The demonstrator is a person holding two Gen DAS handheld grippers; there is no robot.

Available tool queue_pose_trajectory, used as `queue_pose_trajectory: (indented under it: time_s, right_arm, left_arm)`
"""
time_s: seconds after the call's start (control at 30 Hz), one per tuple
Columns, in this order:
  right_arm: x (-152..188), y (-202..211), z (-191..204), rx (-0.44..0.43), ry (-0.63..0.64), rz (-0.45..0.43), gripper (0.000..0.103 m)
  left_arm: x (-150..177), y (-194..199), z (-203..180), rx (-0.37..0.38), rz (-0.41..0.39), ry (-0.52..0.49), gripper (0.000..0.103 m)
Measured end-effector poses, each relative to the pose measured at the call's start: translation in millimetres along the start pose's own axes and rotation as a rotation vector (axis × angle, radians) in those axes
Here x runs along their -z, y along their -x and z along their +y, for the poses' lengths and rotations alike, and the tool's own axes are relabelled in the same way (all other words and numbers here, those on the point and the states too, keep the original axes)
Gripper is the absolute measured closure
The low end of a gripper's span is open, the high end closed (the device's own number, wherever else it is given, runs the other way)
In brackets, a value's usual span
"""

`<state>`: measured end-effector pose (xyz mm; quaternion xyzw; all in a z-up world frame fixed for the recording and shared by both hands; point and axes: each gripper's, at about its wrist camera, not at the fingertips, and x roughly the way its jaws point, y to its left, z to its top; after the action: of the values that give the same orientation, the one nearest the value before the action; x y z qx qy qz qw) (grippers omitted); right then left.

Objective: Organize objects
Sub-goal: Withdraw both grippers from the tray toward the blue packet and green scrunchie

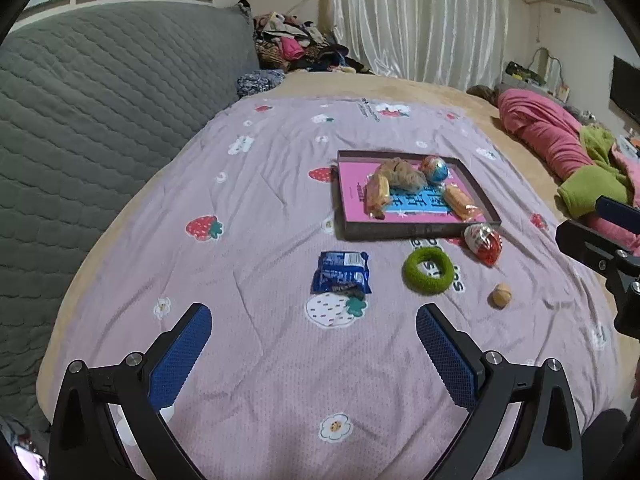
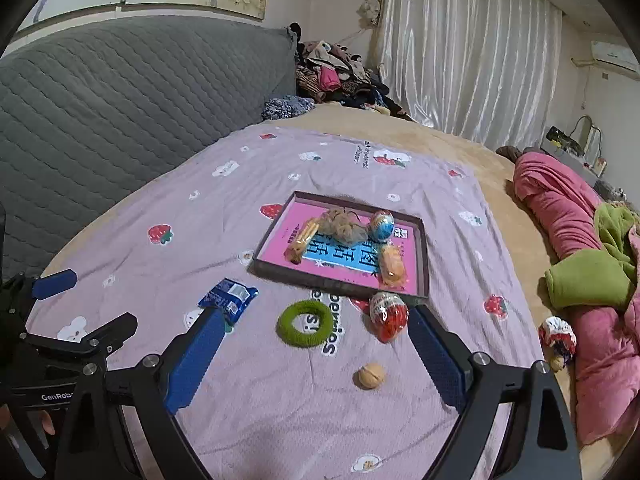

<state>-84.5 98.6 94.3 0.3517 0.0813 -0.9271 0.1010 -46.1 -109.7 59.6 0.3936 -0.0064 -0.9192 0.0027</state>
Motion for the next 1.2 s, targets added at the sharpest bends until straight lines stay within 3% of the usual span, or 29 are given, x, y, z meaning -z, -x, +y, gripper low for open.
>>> queue_pose_trajectory:
  time_s: [0.57,1.2]
  right_arm:
    - [31.0,-13.1,2.5,-0.003,0.020,0.048,0.010]
    - [37.6,-69.5,-6.4,-0.013,0.015,0.130,0.010]
  left_arm:
    - [23.1,-16.6,-3.6,0.002,0.041,-0.028,0.001]
    - [20.6,-79.4,-13.1,0.016,0.112,-0.047,0.001]
